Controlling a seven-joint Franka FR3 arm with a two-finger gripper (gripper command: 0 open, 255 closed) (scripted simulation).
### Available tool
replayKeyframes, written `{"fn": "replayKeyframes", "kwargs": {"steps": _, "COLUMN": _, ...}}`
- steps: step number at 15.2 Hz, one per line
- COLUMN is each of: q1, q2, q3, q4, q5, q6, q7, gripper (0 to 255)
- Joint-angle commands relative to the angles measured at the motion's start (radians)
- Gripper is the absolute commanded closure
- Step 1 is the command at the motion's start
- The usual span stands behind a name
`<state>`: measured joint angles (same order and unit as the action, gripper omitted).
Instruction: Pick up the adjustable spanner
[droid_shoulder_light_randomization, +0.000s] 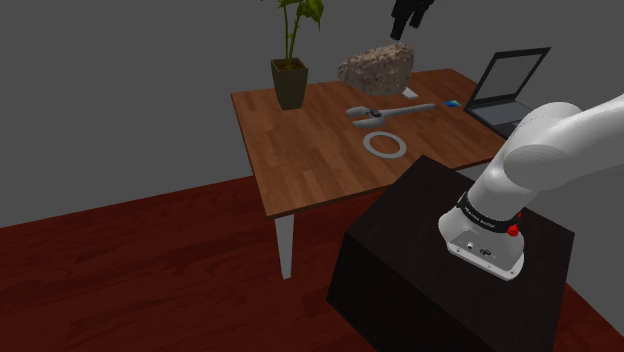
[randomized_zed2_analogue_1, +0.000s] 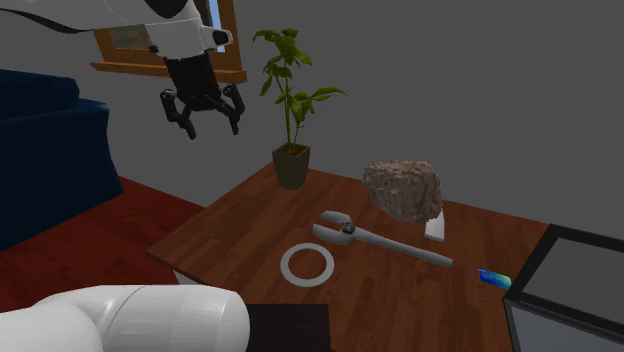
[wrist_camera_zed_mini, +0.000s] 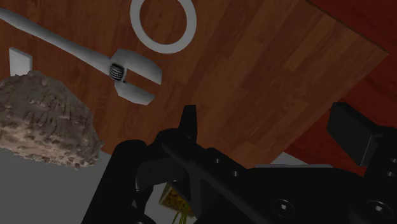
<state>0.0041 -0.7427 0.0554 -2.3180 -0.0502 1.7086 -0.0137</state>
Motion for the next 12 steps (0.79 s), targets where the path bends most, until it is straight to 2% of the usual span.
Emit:
{"fn": "replayKeyframes", "kwargs": {"steps": 1, "q1": 0.000, "q2": 0.000, "q3": 0.000, "q4": 0.000, "q5": 0.000, "q6": 0.000, "q7": 0.000, "gripper": 0}}
{"fn": "replayKeyframes", "kwargs": {"steps": 7, "q1": -0.002, "q2": -0.036, "q3": -0.142, "q4": -0.145, "q5": -0.071, "q6": 0.105, "q7": -0.227, "gripper": 0}}
{"fn": "replayKeyframes", "kwargs": {"steps": 12, "q1": -0.013, "q2": -0.012, "q3": -0.270, "q4": -0.221, "q5": -0.140, "q6": 0.204, "q7": -0.420, "gripper": 0}}
